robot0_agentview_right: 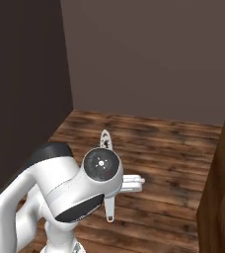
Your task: Take the tongs from the drawer on the right and place them on the dining counter next to the tray containing the kebab skewer.
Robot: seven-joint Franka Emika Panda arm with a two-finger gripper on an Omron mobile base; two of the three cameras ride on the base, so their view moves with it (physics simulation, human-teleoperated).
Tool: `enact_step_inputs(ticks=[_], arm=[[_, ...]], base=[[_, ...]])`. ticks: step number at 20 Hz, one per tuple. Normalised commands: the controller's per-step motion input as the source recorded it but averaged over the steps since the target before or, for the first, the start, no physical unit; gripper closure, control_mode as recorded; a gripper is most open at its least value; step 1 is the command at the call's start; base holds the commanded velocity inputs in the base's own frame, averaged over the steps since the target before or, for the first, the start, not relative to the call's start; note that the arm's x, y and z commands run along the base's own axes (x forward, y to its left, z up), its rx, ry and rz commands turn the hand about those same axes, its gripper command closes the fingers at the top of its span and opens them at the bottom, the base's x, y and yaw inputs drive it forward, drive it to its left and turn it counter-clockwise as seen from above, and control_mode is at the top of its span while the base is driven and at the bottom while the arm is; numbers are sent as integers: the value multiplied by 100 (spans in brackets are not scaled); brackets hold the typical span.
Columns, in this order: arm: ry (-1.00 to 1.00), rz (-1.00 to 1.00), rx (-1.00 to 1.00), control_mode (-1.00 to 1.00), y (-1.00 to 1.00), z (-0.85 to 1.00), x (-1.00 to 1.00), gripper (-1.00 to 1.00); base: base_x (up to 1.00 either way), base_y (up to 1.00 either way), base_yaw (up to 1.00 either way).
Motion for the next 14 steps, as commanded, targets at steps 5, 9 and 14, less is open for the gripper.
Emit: enact_step_inputs(ticks=[5,9,14], arm=[[0,0,0,100,0,0,0,100],[0,0,0,100,0,0,0,100],[0,0,0,100,0,0,0,100]], base=[[100,64,-21],[100,16,-8],[100,-2,-20]])
